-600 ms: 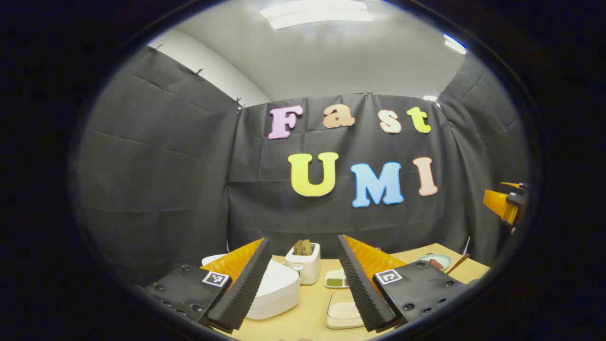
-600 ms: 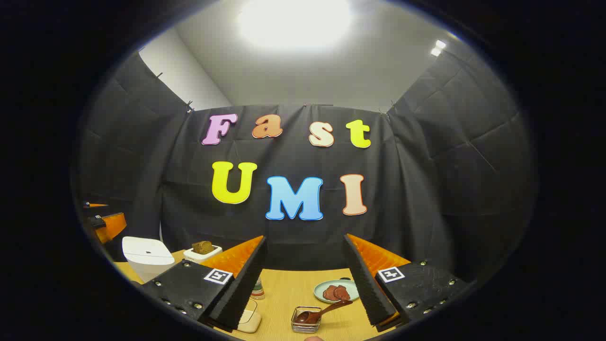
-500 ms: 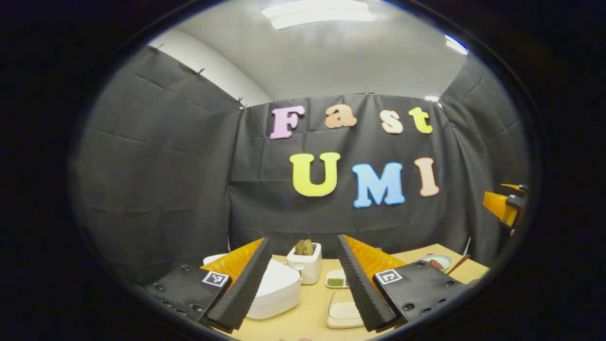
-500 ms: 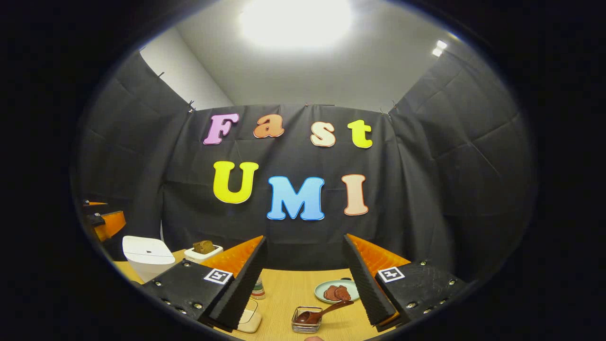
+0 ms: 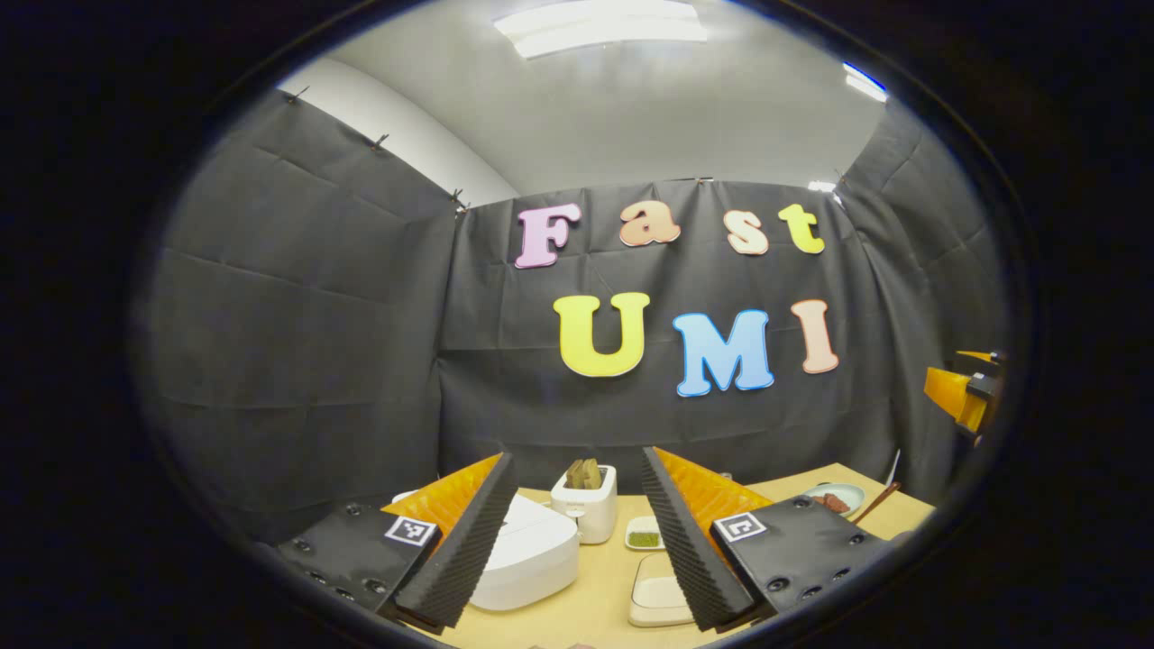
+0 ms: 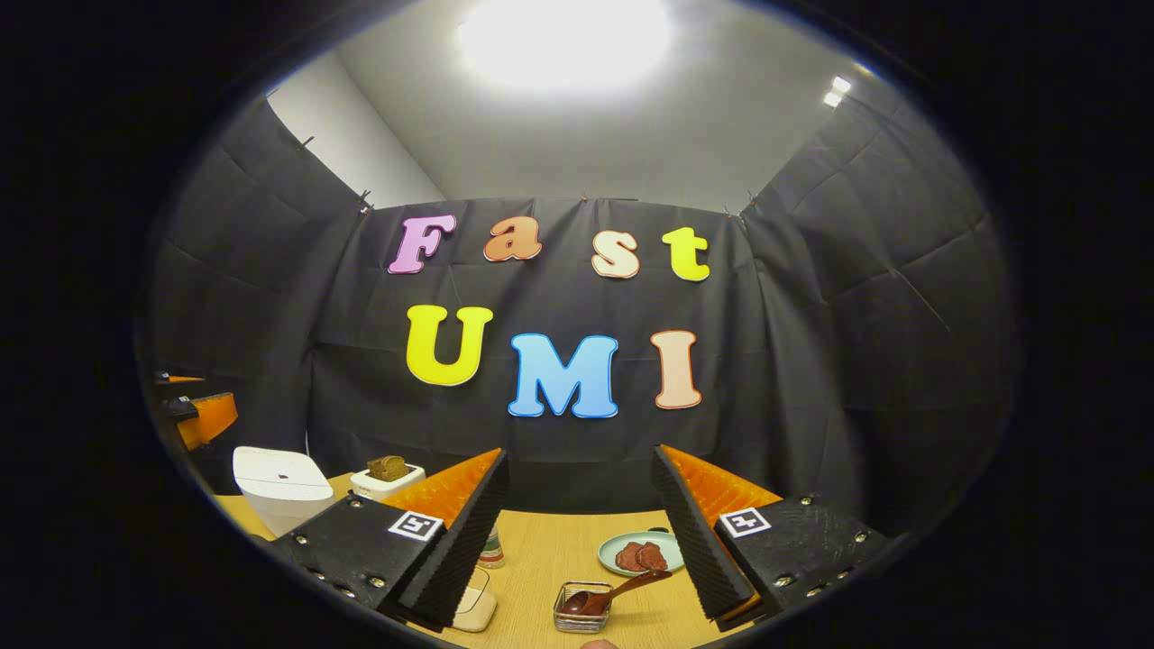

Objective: Close the left gripper, press the button to open the rice cooker; take a wooden spoon from the chopstick holder with the right hand, scoop a spoonful of rice and pour it into the rice cooker, then put the wooden spoon back into the chopstick holder.

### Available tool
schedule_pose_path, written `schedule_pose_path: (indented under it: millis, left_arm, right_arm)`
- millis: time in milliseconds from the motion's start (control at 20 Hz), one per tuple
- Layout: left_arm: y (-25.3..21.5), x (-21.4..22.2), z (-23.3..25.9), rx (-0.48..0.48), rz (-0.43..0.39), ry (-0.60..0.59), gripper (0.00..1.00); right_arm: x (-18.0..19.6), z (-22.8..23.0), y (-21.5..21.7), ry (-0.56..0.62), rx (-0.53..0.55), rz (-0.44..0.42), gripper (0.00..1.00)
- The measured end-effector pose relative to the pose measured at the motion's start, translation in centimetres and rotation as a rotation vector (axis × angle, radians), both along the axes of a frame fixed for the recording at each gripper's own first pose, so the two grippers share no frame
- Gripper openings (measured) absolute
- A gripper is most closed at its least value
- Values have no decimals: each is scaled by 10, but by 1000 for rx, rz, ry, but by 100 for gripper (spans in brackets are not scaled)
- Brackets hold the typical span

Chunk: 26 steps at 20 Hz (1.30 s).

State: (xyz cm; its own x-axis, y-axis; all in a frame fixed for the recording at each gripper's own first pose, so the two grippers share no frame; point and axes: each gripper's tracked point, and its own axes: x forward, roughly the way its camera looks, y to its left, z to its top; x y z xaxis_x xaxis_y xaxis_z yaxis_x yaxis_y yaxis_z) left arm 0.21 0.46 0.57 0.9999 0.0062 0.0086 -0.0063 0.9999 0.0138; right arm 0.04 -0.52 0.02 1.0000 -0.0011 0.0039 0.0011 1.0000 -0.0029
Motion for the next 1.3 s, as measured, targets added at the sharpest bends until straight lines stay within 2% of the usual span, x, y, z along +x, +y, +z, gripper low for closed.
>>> schedule_pose_path:
  millis: [450,650,800,850,900,1000,1050,1200,1300]
  left_arm:
    - [-3,-7,11,23,-18,-21,98]
    - [1,-4,14,34,-30,-14,92]
    - [-1,6,17,29,-30,-15,79]
    - [1,8,17,23,-27,-20,70]
    - [5,9,18,16,-21,-21,57]
    - [11,9,17,6,-16,-19,43]
    - [10,10,15,4,-24,-15,41]
    - [17,12,8,-14,-38,3,16]
    - [25,22,4,3,-3,-5,11]
  right_arm:
    - [-2,3,-3,-10,-5,-2,96]
    - [-1,-3,-1,2,3,-1,96]
    - [-1,-5,1,7,3,2,96]
    - [-1,-5,2,6,0,5,96]
    - [-1,-5,4,5,-3,6,96]
    - [-1,-3,7,1,-6,12,96]
    - [-1,-3,9,1,-7,15,96]
    - [-1,-5,18,7,-10,29,96]
    - [-2,-6,22,7,-14,35,96]
